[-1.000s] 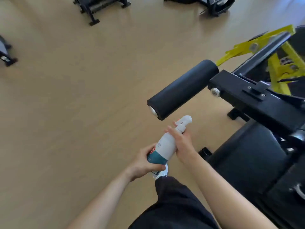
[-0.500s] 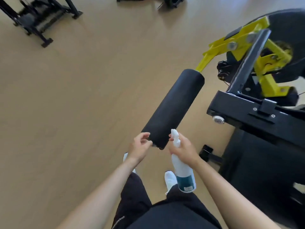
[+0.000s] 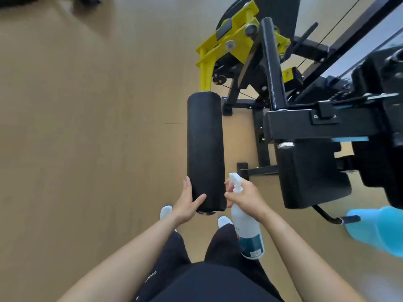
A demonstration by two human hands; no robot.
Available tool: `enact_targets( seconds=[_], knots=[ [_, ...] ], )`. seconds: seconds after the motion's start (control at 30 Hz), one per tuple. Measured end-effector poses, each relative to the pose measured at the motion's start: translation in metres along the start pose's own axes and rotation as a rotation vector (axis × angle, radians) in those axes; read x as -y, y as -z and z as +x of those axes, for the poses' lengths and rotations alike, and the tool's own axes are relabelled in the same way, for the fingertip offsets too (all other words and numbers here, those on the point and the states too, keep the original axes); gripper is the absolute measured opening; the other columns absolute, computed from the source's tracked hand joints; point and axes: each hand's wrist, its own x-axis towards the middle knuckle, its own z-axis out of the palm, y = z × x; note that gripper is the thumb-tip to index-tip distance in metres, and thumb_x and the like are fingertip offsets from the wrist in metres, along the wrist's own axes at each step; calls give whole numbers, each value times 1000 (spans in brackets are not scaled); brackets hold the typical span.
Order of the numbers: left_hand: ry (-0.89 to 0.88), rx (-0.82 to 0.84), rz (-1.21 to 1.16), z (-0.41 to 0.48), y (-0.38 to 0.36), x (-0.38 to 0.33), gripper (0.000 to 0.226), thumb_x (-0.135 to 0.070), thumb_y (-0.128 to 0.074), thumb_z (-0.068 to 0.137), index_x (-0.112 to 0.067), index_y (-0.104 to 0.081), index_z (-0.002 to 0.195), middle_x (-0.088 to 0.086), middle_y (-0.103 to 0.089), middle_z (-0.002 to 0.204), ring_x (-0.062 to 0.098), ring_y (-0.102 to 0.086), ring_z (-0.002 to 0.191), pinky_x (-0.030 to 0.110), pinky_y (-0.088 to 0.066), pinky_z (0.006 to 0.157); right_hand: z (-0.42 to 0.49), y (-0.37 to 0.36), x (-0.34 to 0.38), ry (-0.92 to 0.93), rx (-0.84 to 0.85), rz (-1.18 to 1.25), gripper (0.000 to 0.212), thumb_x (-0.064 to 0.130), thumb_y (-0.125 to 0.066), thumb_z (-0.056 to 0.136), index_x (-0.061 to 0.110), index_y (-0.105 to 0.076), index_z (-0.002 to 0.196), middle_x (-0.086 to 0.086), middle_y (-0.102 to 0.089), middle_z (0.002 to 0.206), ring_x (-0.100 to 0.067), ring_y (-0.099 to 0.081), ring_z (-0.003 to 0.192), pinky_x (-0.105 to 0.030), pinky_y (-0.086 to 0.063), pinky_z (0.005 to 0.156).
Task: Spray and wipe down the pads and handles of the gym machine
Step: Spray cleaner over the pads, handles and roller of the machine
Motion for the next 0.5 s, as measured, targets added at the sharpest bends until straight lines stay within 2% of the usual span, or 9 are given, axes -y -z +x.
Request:
enact_targets(
  seconds=[0.07, 0.1, 0.13, 0.23, 0.3, 0.4, 0.5],
  knots=[
    [60, 187, -45, 3, 29, 7, 65, -45, -51, 105, -36, -14, 158, -18, -37, 156, 7, -41, 139, 15, -34, 108, -9, -11, 6, -36, -9, 44, 10, 15, -68, 92, 19, -66, 101, -6, -68, 98, -16, -76, 68, -19, -52, 62],
    [101, 198, 2, 8, 41, 12, 58, -45, -51, 105, -33, -26, 156, -13, -44, 156, 11, -46, 138, 20, -37, 109, -13, -17, 11, -55, -31, 46, 5, 17, -68, 92, 16, -65, 95, -7, -69, 93, -15, -76, 66, -19, -50, 62],
    [136, 147, 77, 11, 51, 16, 59, -43, -53, 104, -25, -34, 157, -4, -48, 156, 17, -48, 139, 26, -38, 112, -16, -23, 15, -70, -52, 29, 9, 20, -69, 93, 14, -63, 89, -7, -71, 86, -13, -75, 65, -22, -48, 64],
    [168, -70, 139, 18, 69, 15, 57, -32, -57, 101, -15, -44, 154, 6, -57, 148, 24, -55, 133, 34, -42, 110, -21, -37, 26, -121, -118, 3, 22, 27, -69, 94, 14, -60, 79, -10, -73, 76, -8, -72, 60, -23, -43, 62],
    [133, -65, 99, 18, 73, 6, 50, -28, -58, 101, -14, -51, 149, 7, -60, 144, 22, -58, 130, 32, -44, 106, -21, -41, 30, -115, -149, 54, 21, 29, -70, 94, 14, -61, 83, -9, -74, 80, -9, -74, 64, -23, -45, 64],
    [99, -41, 88, 18, 78, -9, 46, -26, -59, 101, -15, -54, 145, 6, -63, 139, 21, -61, 125, 34, -47, 107, -20, -39, 35, -46, -118, 148, 12, 28, -72, 94, 23, -63, 101, -1, -69, 100, -12, -76, 70, -20, -50, 65],
    [77, -54, 73, 19, 84, -21, 42, -24, -59, 101, -15, -57, 142, 6, -66, 133, 22, -63, 119, 38, -50, 106, -11, -35, 44, -28, -158, 131, 16, 36, -72, 94, 23, -62, 96, -1, -70, 95, -10, -75, 68, -21, -49, 63]
  ],
)
